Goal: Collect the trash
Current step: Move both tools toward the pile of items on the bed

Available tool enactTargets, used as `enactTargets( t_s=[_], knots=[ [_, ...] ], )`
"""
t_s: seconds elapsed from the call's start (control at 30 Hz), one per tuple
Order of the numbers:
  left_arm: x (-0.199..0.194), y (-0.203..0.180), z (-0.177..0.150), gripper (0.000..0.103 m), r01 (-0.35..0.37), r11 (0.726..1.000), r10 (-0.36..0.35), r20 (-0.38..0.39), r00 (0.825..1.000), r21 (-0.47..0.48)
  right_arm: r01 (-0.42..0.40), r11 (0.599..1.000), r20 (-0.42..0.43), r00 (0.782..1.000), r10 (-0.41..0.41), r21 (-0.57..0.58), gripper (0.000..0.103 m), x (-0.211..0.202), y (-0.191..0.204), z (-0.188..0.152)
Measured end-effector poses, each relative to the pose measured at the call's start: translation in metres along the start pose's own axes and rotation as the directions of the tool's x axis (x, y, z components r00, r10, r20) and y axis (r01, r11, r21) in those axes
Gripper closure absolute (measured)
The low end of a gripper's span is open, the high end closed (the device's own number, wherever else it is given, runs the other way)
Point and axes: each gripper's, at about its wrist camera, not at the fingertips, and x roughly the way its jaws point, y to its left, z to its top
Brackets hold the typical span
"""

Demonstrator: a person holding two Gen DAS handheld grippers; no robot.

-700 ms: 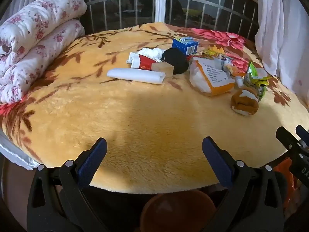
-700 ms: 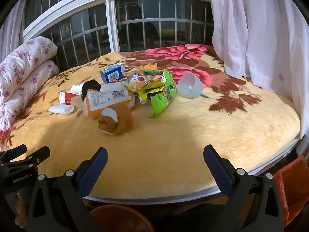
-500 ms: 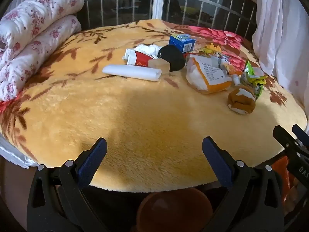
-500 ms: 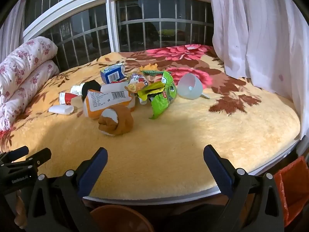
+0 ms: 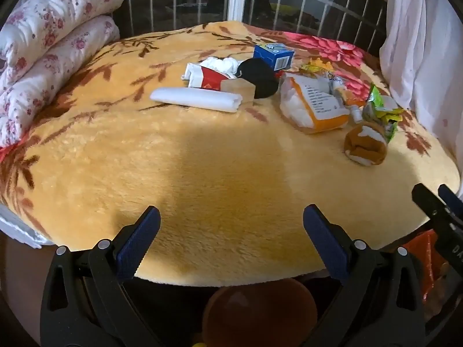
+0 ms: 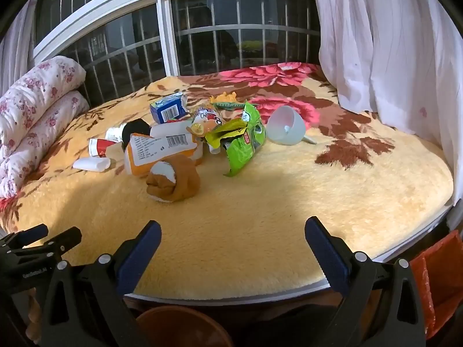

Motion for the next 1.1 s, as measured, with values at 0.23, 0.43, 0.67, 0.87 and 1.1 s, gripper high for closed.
enactTargets(
  t_s=[0.23, 0.43, 0.67, 0.87, 1.1],
  knots=[
    [-0.001, 0.0, 0.001, 0.007, -0.011, 1.0, 0.011, 0.013, 1.0, 0.001, -0.005, 1.0, -0.008, 1.0, 0.005, 0.018, 0.005, 0.007, -0.005, 0.004],
    [0.002, 0.001, 0.003, 0.007, -0.004, 1.0, 0.004, 0.005, 1.0, -0.016, 0.002, 1.0, 0.007, 1.0, -0.002, 0.021, 0.005, 0.007, -0.008, 0.01],
    [0.006, 0.004, 0.003, 0.007, -0.012, 1.0, 0.012, -0.001, 1.0, -0.029, -0.003, 1.0, 0.003, 1.0, 0.003, 0.021, 0.005, 0.011, -0.008, 0.015],
    [0.008, 0.003, 0.004, 0.007, -0.021, 1.0, 0.021, 0.0, 1.0, -0.018, -0.002, 1.0, 0.006, 1.0, 0.002, 0.022, 0.005, 0.012, -0.008, 0.018],
    [0.009, -0.001, 0.007, 0.007, -0.03, 1.0, 0.03, 0.011, 0.999, 0.002, -0.01, 1.0, 0.026, 1.0, 0.01, 0.026, 0.005, 0.015, -0.007, 0.03]
  ],
)
